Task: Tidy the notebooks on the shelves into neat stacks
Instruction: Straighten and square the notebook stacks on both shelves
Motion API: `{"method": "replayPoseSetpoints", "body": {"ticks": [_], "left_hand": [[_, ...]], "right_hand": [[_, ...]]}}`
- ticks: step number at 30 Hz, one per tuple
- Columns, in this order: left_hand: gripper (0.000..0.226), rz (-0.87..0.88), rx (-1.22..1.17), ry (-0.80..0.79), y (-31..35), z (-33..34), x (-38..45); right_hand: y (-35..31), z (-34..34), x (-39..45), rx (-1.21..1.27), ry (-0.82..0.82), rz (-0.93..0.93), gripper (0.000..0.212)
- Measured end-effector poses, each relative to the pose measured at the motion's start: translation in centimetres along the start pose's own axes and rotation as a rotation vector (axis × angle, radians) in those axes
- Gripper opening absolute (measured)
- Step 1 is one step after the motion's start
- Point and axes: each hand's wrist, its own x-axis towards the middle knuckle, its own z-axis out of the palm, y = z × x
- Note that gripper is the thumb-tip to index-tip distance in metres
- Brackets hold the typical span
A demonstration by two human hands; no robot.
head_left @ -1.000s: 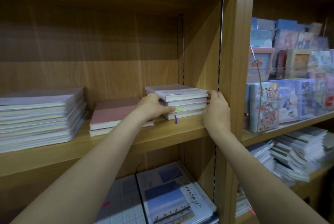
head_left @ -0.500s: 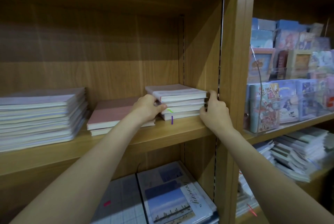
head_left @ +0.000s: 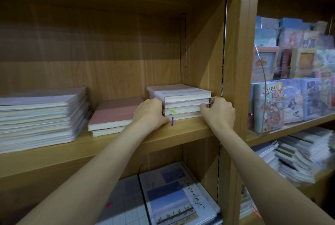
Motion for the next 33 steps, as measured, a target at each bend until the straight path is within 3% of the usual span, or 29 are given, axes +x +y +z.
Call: {"method": "replayPoseSetpoints", "body": {"ticks": [7, 15, 24, 33], "left_hand": [[0.038, 0.027, -0.299, 0.047, -0.3, -0.7, -0.4], [0.044, 0.022, -0.513, 0.007, -1.3, -1.3, -0.2], [0.046, -0.021, -0.365, 0.121, -0.8, -1.0, -0.1], [0.027, 0.051, -0.315, 0.151, -1.0, -0.3, -0.5]], "right_hand": [[-0.2, -0.2, -0.8, 0.063, 0.08, -0.001, 0.016], [-0.4, -0.2, -0.7, 0.157, 0.113, 0.017, 0.046], [-0.2, 0.0, -0.6, 0.128, 0.105, 0.005, 0.044], [-0.3, -0.1, -0.5, 0.107, 0.102, 0.014, 0.043]]}}
